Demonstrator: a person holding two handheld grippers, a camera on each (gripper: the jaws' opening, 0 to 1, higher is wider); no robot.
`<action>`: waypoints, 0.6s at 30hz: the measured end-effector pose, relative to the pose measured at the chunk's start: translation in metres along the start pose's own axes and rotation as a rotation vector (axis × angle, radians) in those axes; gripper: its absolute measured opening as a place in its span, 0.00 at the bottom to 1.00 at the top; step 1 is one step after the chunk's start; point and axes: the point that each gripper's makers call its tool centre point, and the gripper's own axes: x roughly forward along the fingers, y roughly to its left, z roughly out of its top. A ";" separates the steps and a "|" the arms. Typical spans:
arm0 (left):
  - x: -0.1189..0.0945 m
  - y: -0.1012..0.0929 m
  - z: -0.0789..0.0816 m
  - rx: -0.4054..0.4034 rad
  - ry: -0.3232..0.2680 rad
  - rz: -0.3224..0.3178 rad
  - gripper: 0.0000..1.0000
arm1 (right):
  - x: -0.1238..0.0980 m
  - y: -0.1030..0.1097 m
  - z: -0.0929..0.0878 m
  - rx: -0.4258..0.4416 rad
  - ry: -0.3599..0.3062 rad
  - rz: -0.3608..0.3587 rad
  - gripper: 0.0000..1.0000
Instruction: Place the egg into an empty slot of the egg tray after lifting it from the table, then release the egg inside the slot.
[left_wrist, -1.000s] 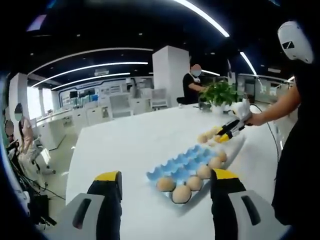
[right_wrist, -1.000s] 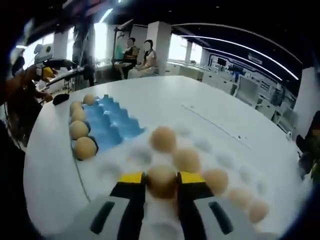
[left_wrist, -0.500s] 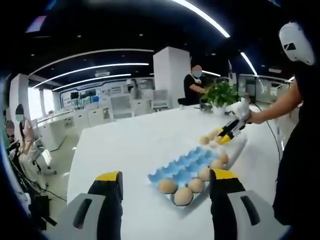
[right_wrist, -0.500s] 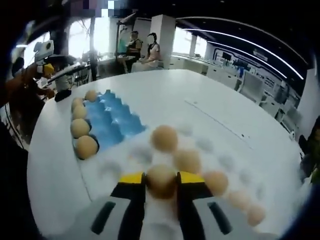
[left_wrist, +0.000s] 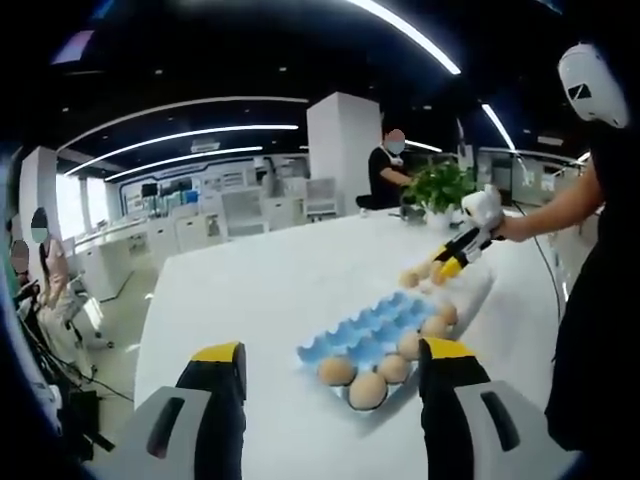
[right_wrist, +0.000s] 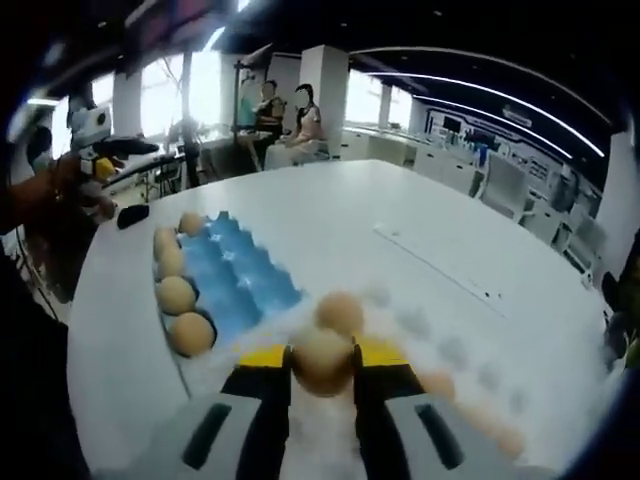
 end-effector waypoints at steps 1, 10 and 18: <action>0.000 0.000 -0.001 0.001 0.003 0.000 0.71 | 0.003 0.004 0.004 -0.003 -0.002 0.011 0.24; -0.001 0.002 -0.002 -0.002 0.005 0.006 0.71 | 0.027 0.035 0.034 -0.037 -0.046 0.097 0.24; -0.004 0.004 -0.003 -0.008 0.003 0.015 0.71 | 0.047 0.067 0.051 -0.069 -0.065 0.180 0.24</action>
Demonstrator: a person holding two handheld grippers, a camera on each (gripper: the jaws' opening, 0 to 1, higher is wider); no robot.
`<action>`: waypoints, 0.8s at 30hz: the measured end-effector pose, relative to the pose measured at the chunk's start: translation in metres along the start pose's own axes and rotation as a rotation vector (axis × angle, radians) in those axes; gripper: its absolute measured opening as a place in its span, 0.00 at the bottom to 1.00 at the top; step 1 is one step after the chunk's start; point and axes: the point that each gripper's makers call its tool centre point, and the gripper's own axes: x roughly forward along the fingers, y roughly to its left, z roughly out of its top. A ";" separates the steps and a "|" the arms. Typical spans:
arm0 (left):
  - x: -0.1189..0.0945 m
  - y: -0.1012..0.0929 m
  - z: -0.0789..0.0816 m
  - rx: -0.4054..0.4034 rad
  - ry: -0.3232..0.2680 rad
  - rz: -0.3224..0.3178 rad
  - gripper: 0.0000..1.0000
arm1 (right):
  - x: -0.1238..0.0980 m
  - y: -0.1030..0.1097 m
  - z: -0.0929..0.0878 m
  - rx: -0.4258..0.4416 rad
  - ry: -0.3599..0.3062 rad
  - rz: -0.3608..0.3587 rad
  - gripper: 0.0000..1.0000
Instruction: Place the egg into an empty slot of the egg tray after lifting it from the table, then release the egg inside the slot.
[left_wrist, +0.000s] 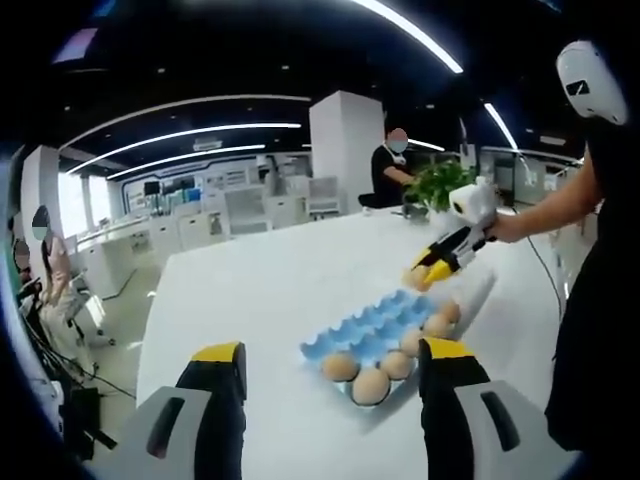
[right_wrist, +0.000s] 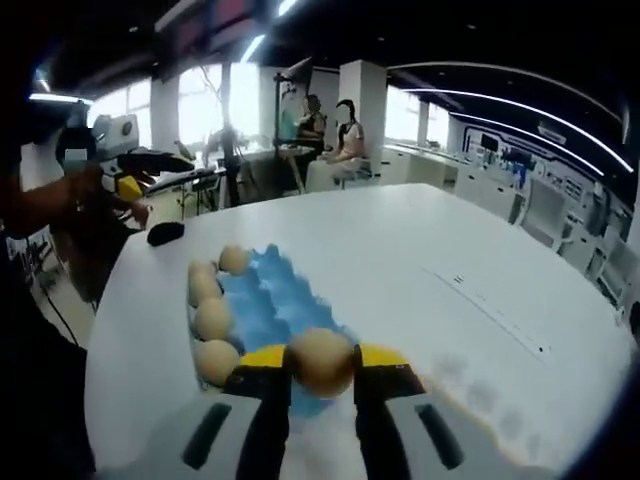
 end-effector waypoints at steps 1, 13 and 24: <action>0.000 0.000 0.000 0.000 0.000 0.000 0.71 | 0.003 0.003 0.002 -0.003 -0.005 0.006 0.24; -0.002 0.001 -0.003 -0.006 0.001 0.003 0.70 | 0.044 0.044 0.032 -0.045 -0.039 0.118 0.24; -0.005 0.003 -0.006 -0.004 0.010 0.009 0.70 | 0.068 0.064 0.044 -0.065 -0.046 0.173 0.24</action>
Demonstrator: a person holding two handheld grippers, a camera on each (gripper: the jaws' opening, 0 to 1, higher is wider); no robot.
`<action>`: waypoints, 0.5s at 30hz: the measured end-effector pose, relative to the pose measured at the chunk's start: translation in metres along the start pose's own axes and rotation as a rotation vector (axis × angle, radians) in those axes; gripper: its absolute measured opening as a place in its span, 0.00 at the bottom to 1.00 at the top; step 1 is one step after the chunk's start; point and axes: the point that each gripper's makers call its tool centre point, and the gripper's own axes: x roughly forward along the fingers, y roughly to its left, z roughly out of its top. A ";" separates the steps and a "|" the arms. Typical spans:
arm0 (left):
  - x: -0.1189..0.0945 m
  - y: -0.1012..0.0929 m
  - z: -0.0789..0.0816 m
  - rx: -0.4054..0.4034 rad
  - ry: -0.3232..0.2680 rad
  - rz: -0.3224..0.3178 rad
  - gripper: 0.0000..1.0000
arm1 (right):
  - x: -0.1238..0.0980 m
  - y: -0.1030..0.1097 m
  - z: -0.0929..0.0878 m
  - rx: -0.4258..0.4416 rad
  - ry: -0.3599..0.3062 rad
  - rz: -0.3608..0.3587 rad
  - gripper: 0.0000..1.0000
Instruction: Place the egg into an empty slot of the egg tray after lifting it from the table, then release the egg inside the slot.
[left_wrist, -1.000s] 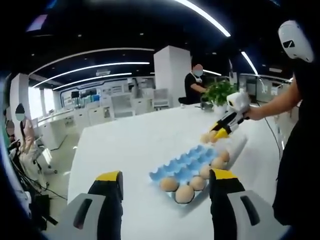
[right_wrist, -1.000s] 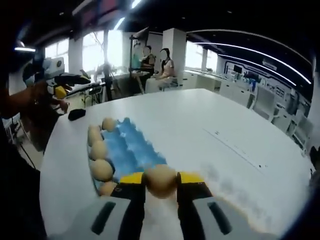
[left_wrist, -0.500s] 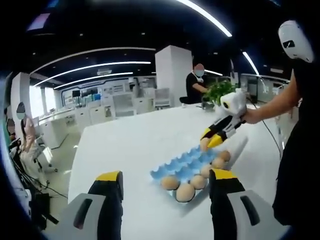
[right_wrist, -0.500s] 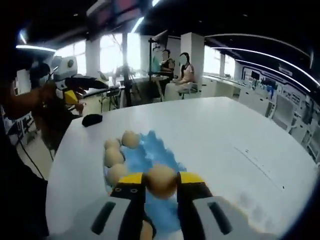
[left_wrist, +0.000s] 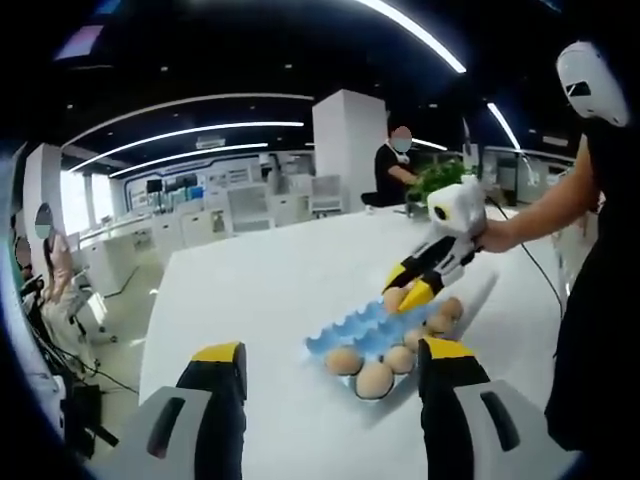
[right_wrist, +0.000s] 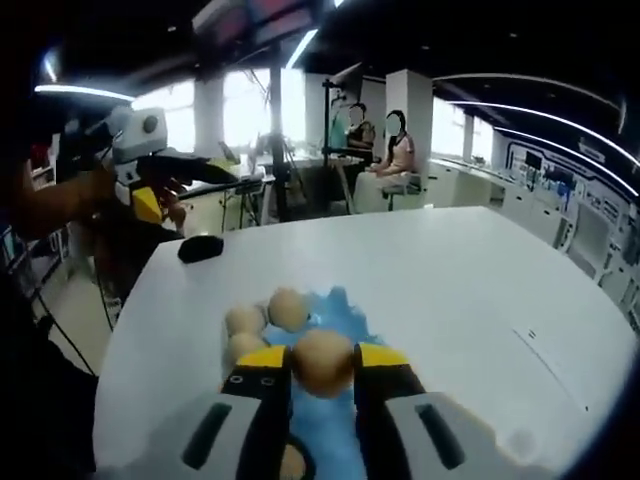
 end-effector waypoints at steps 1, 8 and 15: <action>0.000 0.000 0.000 0.000 0.000 0.000 0.70 | 0.003 0.002 0.000 -0.005 0.003 0.003 0.24; 0.000 -0.001 -0.003 -0.001 0.007 -0.005 0.69 | 0.021 0.010 0.004 -0.016 0.004 0.030 0.24; -0.002 0.001 -0.002 -0.005 -0.001 0.000 0.70 | 0.035 0.013 0.002 -0.014 0.013 0.045 0.24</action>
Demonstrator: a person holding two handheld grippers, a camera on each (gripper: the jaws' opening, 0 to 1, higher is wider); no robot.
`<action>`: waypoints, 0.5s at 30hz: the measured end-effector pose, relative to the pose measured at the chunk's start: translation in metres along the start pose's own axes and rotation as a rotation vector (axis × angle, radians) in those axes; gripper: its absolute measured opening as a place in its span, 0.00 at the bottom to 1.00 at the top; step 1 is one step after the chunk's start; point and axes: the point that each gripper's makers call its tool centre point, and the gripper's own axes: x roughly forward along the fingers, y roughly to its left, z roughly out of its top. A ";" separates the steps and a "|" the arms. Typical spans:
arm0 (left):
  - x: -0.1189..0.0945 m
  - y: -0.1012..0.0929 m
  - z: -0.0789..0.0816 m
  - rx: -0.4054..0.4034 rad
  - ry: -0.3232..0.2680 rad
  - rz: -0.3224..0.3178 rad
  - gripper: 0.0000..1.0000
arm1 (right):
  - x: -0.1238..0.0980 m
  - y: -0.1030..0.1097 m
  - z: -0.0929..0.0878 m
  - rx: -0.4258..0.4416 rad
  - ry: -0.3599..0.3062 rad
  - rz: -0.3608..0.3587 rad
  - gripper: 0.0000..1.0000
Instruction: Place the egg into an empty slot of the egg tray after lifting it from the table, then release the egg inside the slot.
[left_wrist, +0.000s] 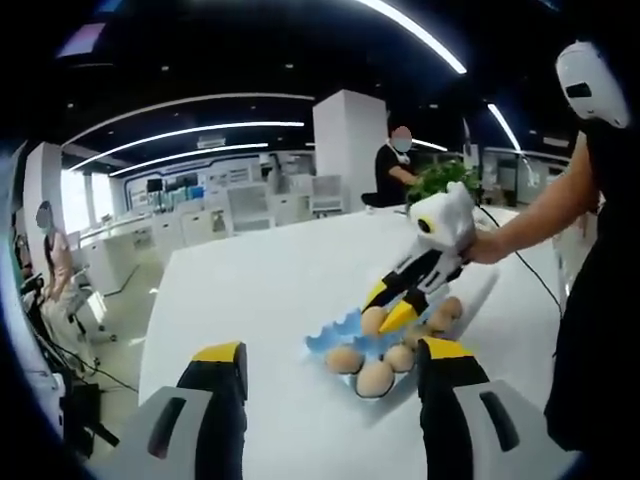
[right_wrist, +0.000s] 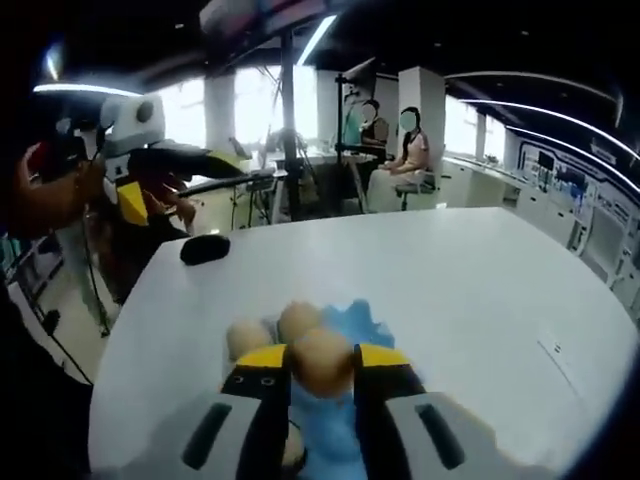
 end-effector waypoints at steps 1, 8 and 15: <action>0.000 0.000 0.000 0.001 0.001 0.000 0.70 | 0.002 0.000 -0.001 0.002 0.005 0.003 0.24; 0.000 0.000 0.000 0.000 -0.001 0.000 0.69 | 0.010 0.001 -0.008 0.009 0.021 0.011 0.24; -0.001 0.002 0.000 -0.004 -0.003 0.003 0.69 | 0.016 0.004 -0.015 0.010 0.043 0.020 0.24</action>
